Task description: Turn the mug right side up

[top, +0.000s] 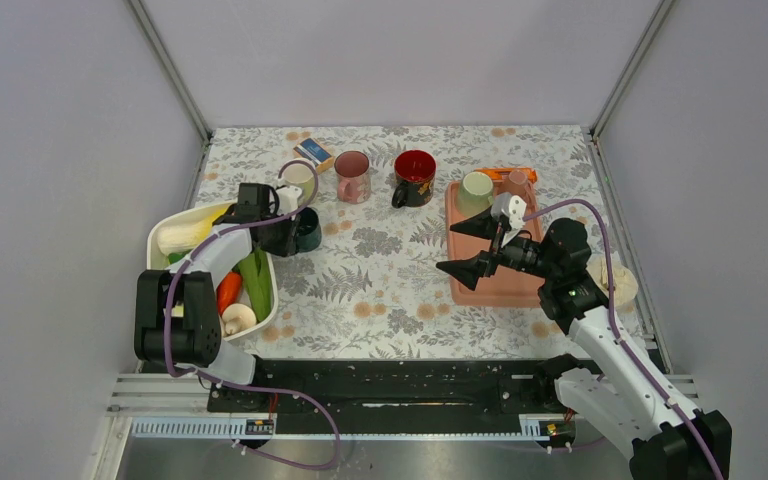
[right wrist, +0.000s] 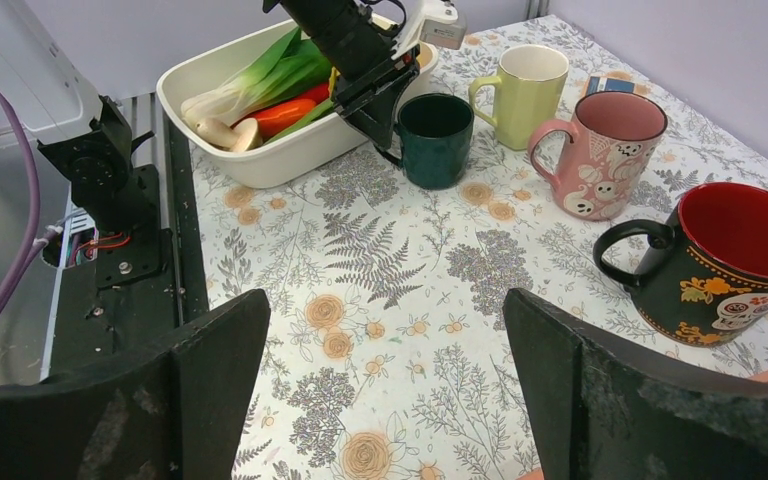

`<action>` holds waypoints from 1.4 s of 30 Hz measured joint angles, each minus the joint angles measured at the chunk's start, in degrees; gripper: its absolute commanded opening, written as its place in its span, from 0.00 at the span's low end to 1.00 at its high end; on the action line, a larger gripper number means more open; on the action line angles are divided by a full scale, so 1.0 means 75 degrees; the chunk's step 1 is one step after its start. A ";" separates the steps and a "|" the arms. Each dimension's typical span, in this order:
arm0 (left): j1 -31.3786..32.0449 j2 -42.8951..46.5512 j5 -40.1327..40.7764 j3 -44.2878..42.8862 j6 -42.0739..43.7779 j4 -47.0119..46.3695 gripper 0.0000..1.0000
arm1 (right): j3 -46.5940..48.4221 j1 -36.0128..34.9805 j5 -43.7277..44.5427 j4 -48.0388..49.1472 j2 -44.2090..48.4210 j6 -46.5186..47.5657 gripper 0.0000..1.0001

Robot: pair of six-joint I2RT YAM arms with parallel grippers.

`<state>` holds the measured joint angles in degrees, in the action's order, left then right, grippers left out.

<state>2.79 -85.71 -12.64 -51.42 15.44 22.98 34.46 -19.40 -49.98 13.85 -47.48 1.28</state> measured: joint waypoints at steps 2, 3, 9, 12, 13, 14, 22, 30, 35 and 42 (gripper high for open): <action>-0.0003 0.0000 0.0003 -0.0035 -0.0009 -0.0015 0.35 | 0.0000 0.0006 0.0003 0.0000 0.0006 0.0000 0.97; -0.0003 0.0000 0.0009 -0.0058 -0.0012 -0.0047 0.38 | 0.0000 0.0009 0.0006 0.0000 0.0006 0.0000 0.97; -0.0009 0.0070 0.0006 -0.0131 -0.0050 -0.0050 0.55 | 0.0000 0.0026 0.0189 -0.0006 0.0017 0.0003 0.98; -0.0009 0.0248 -0.0009 -0.0131 -0.0070 0.0009 0.65 | 0.0023 0.0047 0.0437 -0.0082 0.0000 0.0067 0.99; -0.0009 0.0323 -0.0020 -0.0134 -0.0061 0.0032 0.69 | 0.0073 0.0052 0.0551 -0.0178 -0.0029 0.0114 0.99; -0.0009 0.0402 -0.0026 -0.0149 -0.0055 0.0073 0.74 | 0.0172 0.0055 0.0711 -0.0312 -0.0093 0.0178 0.99; -0.0009 0.1577 -0.0160 -0.0527 -0.0087 0.0501 0.99 | 0.1883 0.0195 0.2547 -0.1786 -0.1475 0.1067 0.97; -0.0006 0.2736 -0.0627 -0.0833 -0.0131 0.0615 0.99 | 0.3206 0.0685 0.3550 -0.3089 -0.3174 0.1955 0.93; 0.0029 0.2973 -0.0854 -0.0842 -0.0146 0.0595 0.99 | 0.4080 0.1119 0.3701 -0.3771 -0.4234 0.2363 0.89; 0.0038 0.3541 -0.1475 -0.0472 -0.0055 0.0379 0.99 | 0.4890 0.1311 0.3794 -0.4505 -0.5447 0.2967 0.84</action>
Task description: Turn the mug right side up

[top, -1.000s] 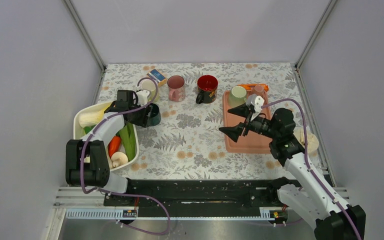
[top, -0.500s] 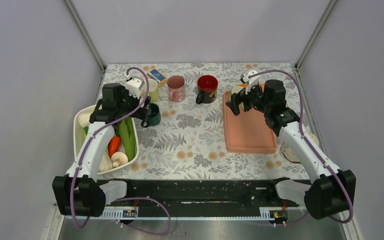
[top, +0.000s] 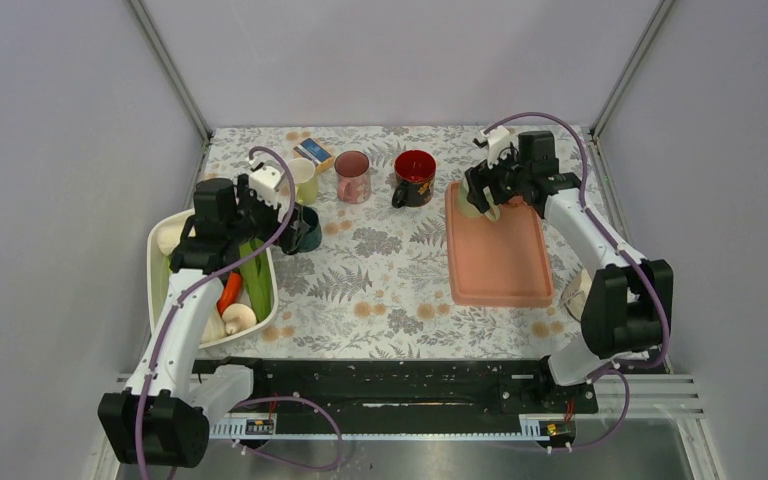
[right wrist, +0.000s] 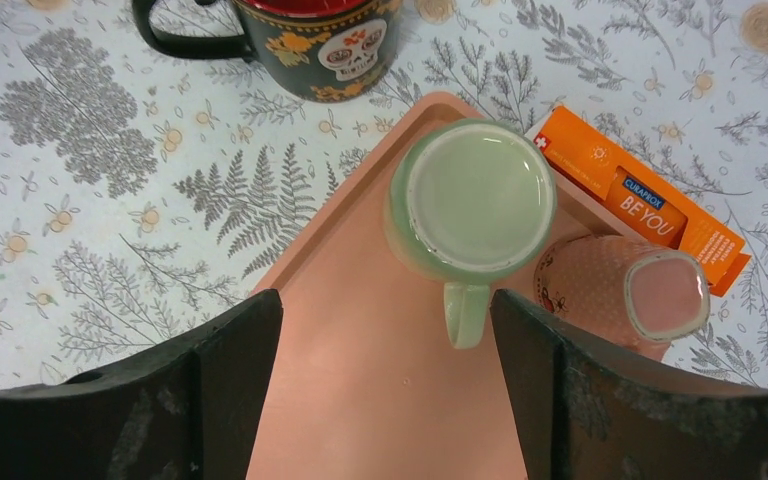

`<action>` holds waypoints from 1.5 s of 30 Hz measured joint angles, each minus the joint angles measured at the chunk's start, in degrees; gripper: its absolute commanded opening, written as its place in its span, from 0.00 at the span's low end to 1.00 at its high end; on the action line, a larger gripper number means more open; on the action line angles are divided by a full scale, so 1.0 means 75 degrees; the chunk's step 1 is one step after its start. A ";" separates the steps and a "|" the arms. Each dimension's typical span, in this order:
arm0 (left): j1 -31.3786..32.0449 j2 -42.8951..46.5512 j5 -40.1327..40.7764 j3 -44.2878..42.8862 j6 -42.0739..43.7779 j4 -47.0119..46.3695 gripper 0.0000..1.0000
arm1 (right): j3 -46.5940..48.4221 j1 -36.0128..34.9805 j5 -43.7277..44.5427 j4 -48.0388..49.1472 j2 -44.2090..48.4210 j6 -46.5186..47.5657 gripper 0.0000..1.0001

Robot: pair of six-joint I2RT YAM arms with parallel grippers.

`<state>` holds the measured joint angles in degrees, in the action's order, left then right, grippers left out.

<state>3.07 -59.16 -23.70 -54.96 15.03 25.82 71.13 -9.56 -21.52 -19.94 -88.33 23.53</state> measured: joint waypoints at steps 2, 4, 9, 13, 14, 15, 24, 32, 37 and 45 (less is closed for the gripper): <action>0.0000 0.0224 -0.0236 0.0242 0.0067 -0.0041 0.99 | 0.0184 0.0038 0.0041 -0.0184 -0.0318 0.0137 0.84; 0.0000 0.0370 -0.0428 0.0399 0.0154 -0.0041 0.99 | 0.0329 0.0079 0.0125 -0.0356 -0.0562 0.0236 0.83; 0.0003 0.0484 -0.0743 0.0481 0.0268 -0.0041 0.99 | 0.0565 0.0239 0.0160 -0.0589 -0.1008 0.0487 0.82; 0.0003 0.0484 -0.0848 0.0493 0.0283 -0.0044 0.99 | 0.0711 0.0326 0.0181 -0.0854 -0.1329 0.0764 0.80; 0.0003 0.0481 -0.0860 0.0498 0.0286 -0.0044 0.99 | 0.0761 0.0332 0.0187 -0.0898 -0.1413 0.0831 0.79; 0.0003 0.0481 -0.0871 0.0507 0.0289 -0.0044 0.99 | 0.0871 0.0332 0.0198 -0.0994 -0.1559 0.0930 0.78; 0.0003 0.0478 -0.0930 0.0536 0.0344 -0.0035 0.99 | 0.1623 0.0350 0.0350 -0.1539 -0.2378 0.1460 0.67; 0.0003 0.0469 -0.0979 0.0629 0.0350 -0.0041 0.99 | 0.1926 0.0367 0.0411 -0.1789 -0.2739 0.1655 0.58; 0.0003 0.0428 -0.1014 0.0632 0.0358 -0.0041 0.99 | 0.1970 0.0382 0.0414 -0.1888 -0.2853 0.1716 0.40; 0.0003 0.0315 -0.1078 0.0632 0.0364 -0.0038 0.99 | 0.1970 0.0385 0.0414 -0.1947 -0.2975 0.1679 0.13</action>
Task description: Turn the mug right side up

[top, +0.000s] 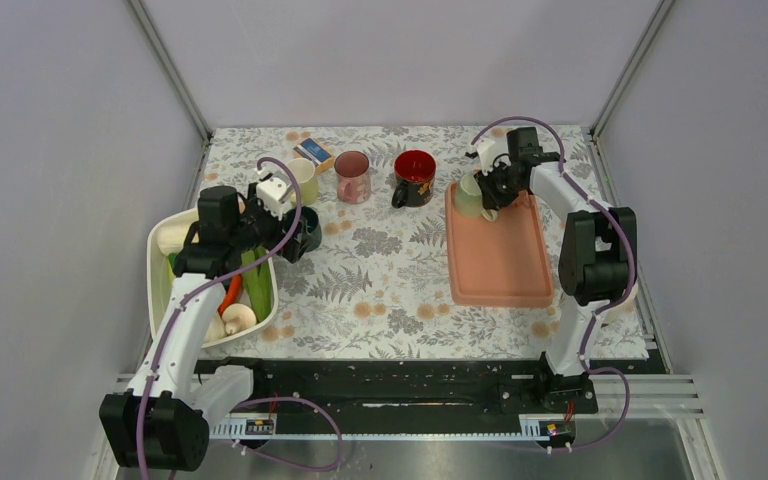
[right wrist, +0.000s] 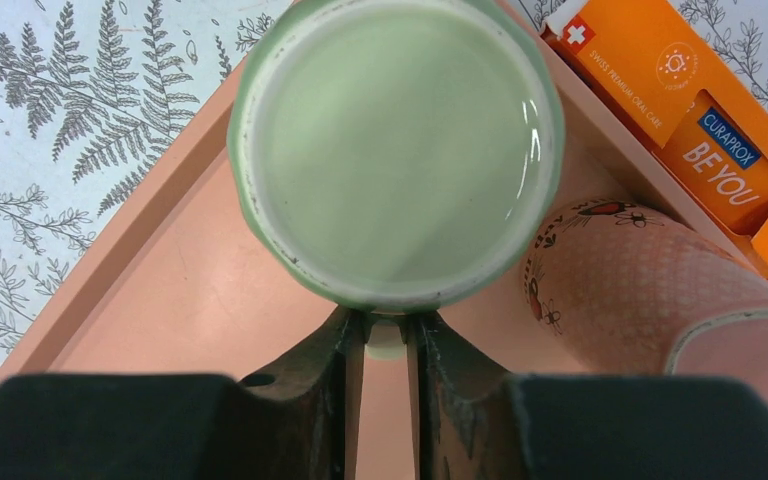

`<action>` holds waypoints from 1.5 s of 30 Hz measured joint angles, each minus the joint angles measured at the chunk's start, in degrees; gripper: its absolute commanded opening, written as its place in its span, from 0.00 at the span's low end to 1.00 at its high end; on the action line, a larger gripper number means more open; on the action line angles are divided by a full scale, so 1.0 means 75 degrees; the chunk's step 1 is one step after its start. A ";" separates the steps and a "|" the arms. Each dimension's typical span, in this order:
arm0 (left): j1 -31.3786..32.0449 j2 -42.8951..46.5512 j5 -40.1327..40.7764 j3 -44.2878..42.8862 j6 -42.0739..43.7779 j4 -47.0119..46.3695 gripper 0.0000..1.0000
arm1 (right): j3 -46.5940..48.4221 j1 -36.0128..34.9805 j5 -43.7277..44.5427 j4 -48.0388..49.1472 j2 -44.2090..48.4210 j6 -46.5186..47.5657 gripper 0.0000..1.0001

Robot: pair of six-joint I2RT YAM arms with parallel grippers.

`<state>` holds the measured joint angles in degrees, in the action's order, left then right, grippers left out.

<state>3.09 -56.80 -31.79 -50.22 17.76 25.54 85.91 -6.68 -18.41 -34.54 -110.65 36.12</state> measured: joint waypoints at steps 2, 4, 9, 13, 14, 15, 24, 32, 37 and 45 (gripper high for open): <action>0.0000 -0.0003 -0.0020 0.0000 0.0000 0.0000 0.99 | 0.0000 0.0000 -0.0006 0.0000 0.0000 -0.0041 0.05; 0.0000 -0.0003 -0.0035 0.0000 0.0000 0.0000 0.99 | -0.0003 0.0000 -0.0006 0.0023 0.0003 -0.0064 0.00; 0.0000 -0.0003 -0.0090 0.0003 -0.0009 -0.0006 0.99 | -0.0632 0.0000 0.0017 0.0463 0.0460 -0.0204 0.00; 0.0000 -0.0003 -0.0198 0.0000 -0.0070 -0.0090 0.99 | -0.1679 0.0000 0.0055 0.0851 0.1434 -0.0431 0.00; 0.0000 -0.0003 -0.0251 0.0000 -0.0105 -0.0137 0.99 | -0.1932 0.0000 0.0055 0.0956 0.1749 -0.0504 0.00; 0.0000 -0.0003 -0.0332 0.0000 -0.0137 -0.0189 0.99 | -0.2192 0.0000 0.0052 0.1070 0.2104 -0.0595 0.00; 0.0064 -0.0574 -0.1422 -0.0734 -0.0685 -0.0580 0.99 | -0.3319 0.0000 -0.0455 0.2372 0.5240 -0.1941 0.00; 0.1078 -0.1355 -0.2366 -0.1163 -0.2952 -0.3150 0.96 | -0.3821 0.0000 -0.1533 0.3937 0.6907 -0.4319 0.00; 0.1929 -0.2247 -0.2672 -0.1201 -0.4864 -0.5286 0.96 | -0.3940 0.0000 -0.2197 0.5109 0.7271 -0.5989 0.00; 0.2486 -0.4033 -0.2862 -0.0985 -0.8935 -0.9652 0.96 | -0.4727 0.0000 -0.3252 0.8090 0.7338 -0.9433 0.00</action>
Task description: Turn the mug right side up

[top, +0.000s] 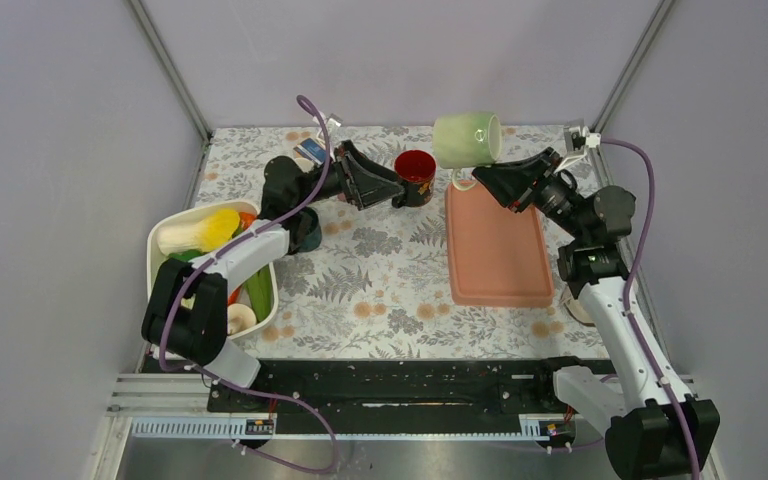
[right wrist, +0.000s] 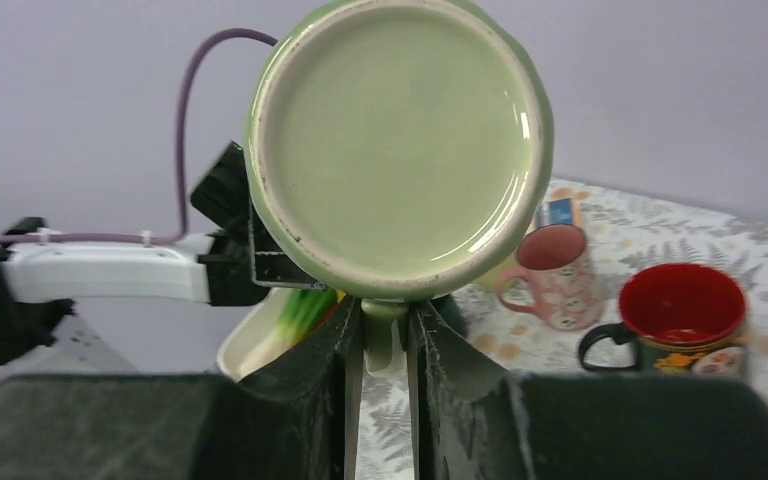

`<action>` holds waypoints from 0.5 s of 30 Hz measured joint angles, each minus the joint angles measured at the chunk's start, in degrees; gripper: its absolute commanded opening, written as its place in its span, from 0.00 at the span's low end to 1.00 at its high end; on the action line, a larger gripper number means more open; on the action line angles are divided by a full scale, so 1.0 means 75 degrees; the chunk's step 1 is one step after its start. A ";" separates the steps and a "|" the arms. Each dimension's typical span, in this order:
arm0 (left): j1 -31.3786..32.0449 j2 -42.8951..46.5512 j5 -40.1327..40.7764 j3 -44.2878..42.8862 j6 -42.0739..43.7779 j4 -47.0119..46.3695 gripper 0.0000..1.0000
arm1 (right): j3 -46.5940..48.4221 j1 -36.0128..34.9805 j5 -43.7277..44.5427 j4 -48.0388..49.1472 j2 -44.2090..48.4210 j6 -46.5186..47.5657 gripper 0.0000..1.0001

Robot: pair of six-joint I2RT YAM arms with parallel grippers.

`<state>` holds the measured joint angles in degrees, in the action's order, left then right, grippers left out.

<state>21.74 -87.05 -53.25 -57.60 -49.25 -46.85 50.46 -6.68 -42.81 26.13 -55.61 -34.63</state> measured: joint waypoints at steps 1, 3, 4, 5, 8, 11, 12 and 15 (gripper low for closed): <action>0.0050 -0.0102 -0.0003 0.0076 -0.0382 -0.0434 0.96 | -0.0140 0.0000 -0.0061 0.0303 -0.0012 -0.0329 0.00; 0.0163 -0.0172 -0.0006 0.0204 -0.0866 -0.1005 0.96 | -0.0455 -0.0015 -0.0146 0.0933 -0.0064 -0.1023 0.00; 0.0230 -0.0175 -0.0012 0.0251 -0.1032 -0.1236 0.96 | -0.0580 -0.0032 -0.0178 0.1169 -0.0096 -0.1294 0.00; 0.0315 -0.0175 -0.0017 0.0274 -0.1186 -0.1463 0.95 | -0.0662 -0.0055 -0.0187 0.1309 -0.0125 -0.1489 0.00; 0.0533 -0.0175 -0.0017 0.0274 -0.1480 -0.1935 0.95 | -0.0816 -0.0213 -0.0178 0.1754 -0.0248 -0.2014 0.00; 0.0729 -0.0178 -0.0023 0.0274 -0.1676 -0.2209 0.93 | -0.0857 -0.0472 -0.0184 0.2159 -0.0379 -0.2296 0.00; 0.0790 -0.0181 -0.0026 0.0274 -0.1728 -0.2279 0.93 | -0.0857 -0.0548 -0.0187 0.2288 -0.0425 -0.2372 0.00; 0.0935 -0.0230 -0.0050 0.0274 -0.1836 -0.2425 0.93 | -0.0860 -0.0746 -0.0184 0.2658 -0.0592 -0.2565 0.00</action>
<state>28.75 -88.77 -53.63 -55.55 -63.02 -65.04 44.01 -12.27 -44.18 46.06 -60.05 -53.87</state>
